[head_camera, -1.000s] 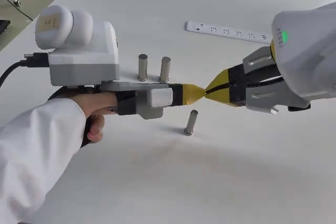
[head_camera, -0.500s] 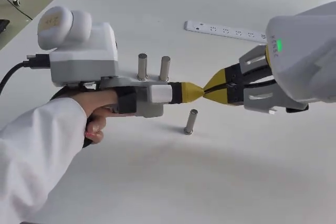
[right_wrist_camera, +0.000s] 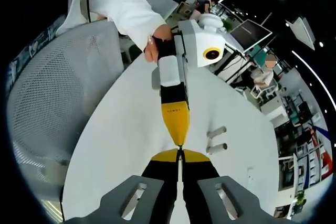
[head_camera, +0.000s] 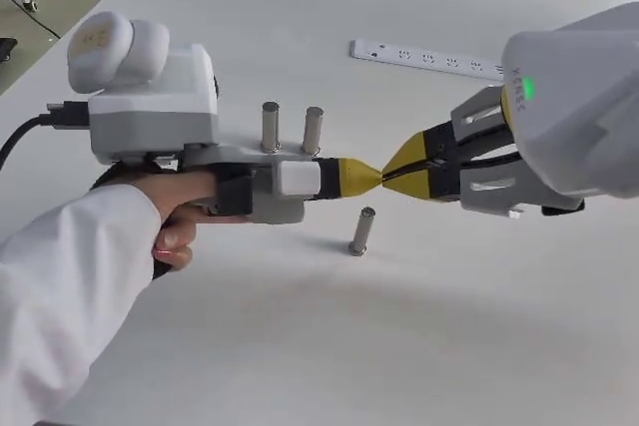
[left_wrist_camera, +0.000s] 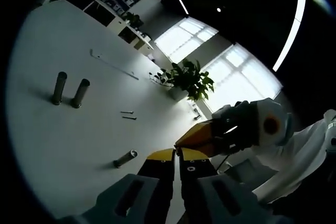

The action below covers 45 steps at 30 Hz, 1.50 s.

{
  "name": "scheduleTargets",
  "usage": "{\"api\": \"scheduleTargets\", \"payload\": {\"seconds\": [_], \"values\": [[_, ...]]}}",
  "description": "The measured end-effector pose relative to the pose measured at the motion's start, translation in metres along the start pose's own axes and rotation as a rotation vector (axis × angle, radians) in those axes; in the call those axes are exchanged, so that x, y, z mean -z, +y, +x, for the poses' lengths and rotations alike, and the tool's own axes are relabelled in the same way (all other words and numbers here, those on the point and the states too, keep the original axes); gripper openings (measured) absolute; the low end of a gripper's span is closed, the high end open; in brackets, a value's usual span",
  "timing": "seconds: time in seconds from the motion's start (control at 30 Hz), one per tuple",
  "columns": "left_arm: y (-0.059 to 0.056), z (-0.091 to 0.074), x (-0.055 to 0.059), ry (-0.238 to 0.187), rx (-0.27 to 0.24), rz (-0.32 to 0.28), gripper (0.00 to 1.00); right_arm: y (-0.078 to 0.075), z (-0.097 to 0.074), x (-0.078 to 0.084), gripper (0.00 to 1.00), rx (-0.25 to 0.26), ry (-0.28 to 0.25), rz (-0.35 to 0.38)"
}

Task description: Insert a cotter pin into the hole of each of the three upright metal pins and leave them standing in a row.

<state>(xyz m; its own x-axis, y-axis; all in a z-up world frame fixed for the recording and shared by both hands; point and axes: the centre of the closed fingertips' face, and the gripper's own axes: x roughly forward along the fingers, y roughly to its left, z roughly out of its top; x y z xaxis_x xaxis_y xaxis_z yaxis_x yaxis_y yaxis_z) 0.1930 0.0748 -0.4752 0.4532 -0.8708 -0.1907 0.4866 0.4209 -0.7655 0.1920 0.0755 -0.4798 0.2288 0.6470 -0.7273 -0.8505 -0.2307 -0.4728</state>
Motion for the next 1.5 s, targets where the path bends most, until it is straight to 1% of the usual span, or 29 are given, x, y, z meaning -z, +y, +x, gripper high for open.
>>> {"api": "scheduleTargets", "payload": {"seconds": [0.07,0.17,0.23,0.4,0.43,0.47,0.5,0.53,0.6,0.67,0.73,0.77,0.8,0.87,0.9,0.93,0.97,1.0,1.07,1.1,1.17,1.23,1.27,1.3,1.37,1.4,1.43,1.47,1.5], "values": [[0.0,0.0,0.001,0.004,-0.004,0.005,0.01,0.001,0.0,0.0,0.0,-0.001,0.001,0.001],[0.001,-0.001,0.003,0.024,-0.012,-0.009,0.01,0.002,0.002,-0.001,0.0,-0.006,0.005,-0.002],[0.001,-0.001,0.004,0.033,-0.024,0.029,0.0,0.004,0.002,-0.001,0.0,-0.006,0.006,-0.015],[0.0,-0.002,0.006,0.048,-0.037,0.051,0.0,0.005,0.002,-0.001,0.0,-0.012,0.003,-0.01],[0.0,-0.002,0.008,0.058,-0.041,0.064,0.0,0.006,0.003,-0.001,0.0,-0.023,0.005,-0.011],[0.0,-0.002,0.008,0.058,-0.042,0.062,0.0,0.006,0.003,-0.001,0.0,-0.023,0.006,-0.015],[0.001,-0.002,0.008,0.058,-0.045,0.041,0.0,0.006,0.003,-0.001,0.0,-0.02,0.003,-0.042],[0.001,-0.002,0.009,0.063,-0.043,0.038,0.0,0.007,0.003,-0.001,0.0,-0.024,0.001,-0.041],[0.0,-0.002,0.009,0.063,-0.044,0.055,0.0,0.006,0.002,0.0,0.0,-0.025,-0.004,-0.032],[0.0,-0.002,0.009,0.064,-0.045,0.068,0.0,0.005,0.002,-0.001,0.0,-0.027,-0.012,-0.044],[0.0,-0.003,0.009,0.064,-0.047,0.07,0.0,0.005,0.002,-0.001,0.0,-0.026,-0.017,-0.046],[0.001,-0.003,0.009,0.067,-0.049,0.071,0.0,0.004,0.002,-0.002,0.0,-0.021,-0.023,-0.041],[0.002,-0.003,0.01,0.074,-0.054,0.079,0.0,0.003,0.002,-0.003,0.05,-0.017,-0.027,-0.035],[0.004,-0.004,0.012,0.081,-0.063,0.094,0.0,-0.001,0.001,-0.003,0.22,-0.004,-0.041,-0.013],[0.003,-0.005,0.012,0.082,-0.062,0.099,0.0,-0.002,0.001,-0.004,0.24,-0.004,-0.049,0.007],[0.003,-0.006,0.012,0.08,-0.061,0.108,0.0,-0.002,-0.001,-0.004,0.22,-0.01,-0.058,0.035],[0.003,-0.007,0.012,0.081,-0.061,0.131,0.0,-0.003,-0.001,-0.004,0.19,-0.004,-0.064,0.051],[0.003,-0.007,0.012,0.08,-0.063,0.148,0.0,-0.004,-0.002,-0.003,0.19,-0.003,-0.07,0.069],[0.003,-0.008,0.012,0.085,-0.065,0.148,0.0,-0.003,-0.002,-0.001,0.22,-0.008,-0.079,0.104],[0.006,-0.01,0.013,0.092,-0.077,0.205,0.0,-0.002,-0.003,0.0,0.22,-0.018,-0.097,0.173],[0.003,-0.011,0.014,0.101,-0.06,0.289,0.0,0.002,-0.003,0.003,0.22,-0.05,-0.114,0.251],[0.002,-0.012,0.015,0.106,-0.056,0.337,0.0,0.002,-0.004,0.005,0.22,-0.058,-0.127,0.292],[0.002,-0.012,0.016,0.113,-0.055,0.379,0.0,0.005,-0.004,0.006,0.22,-0.079,-0.133,0.325],[0.001,-0.012,0.016,0.111,-0.049,0.417,0.0,0.007,-0.005,0.007,0.22,-0.087,-0.138,0.35],[-0.002,-0.013,0.017,0.115,-0.043,0.43,0.0,0.008,-0.005,0.007,0.21,-0.1,-0.154,0.386],[-0.004,-0.012,0.016,0.112,-0.038,0.471,0.0,0.011,-0.005,0.006,0.2,-0.117,-0.164,0.423],[-0.005,-0.012,0.016,0.114,-0.032,0.492,0.0,0.012,-0.005,0.005,0.2,-0.126,-0.172,0.435],[-0.008,-0.012,0.017,0.117,-0.02,0.514,0.0,0.015,-0.006,0.004,0.2,-0.148,-0.18,0.452],[-0.01,-0.012,0.016,0.112,-0.016,0.535,0.0,0.017,-0.006,0.002,0.2,-0.151,-0.18,0.46]]}}
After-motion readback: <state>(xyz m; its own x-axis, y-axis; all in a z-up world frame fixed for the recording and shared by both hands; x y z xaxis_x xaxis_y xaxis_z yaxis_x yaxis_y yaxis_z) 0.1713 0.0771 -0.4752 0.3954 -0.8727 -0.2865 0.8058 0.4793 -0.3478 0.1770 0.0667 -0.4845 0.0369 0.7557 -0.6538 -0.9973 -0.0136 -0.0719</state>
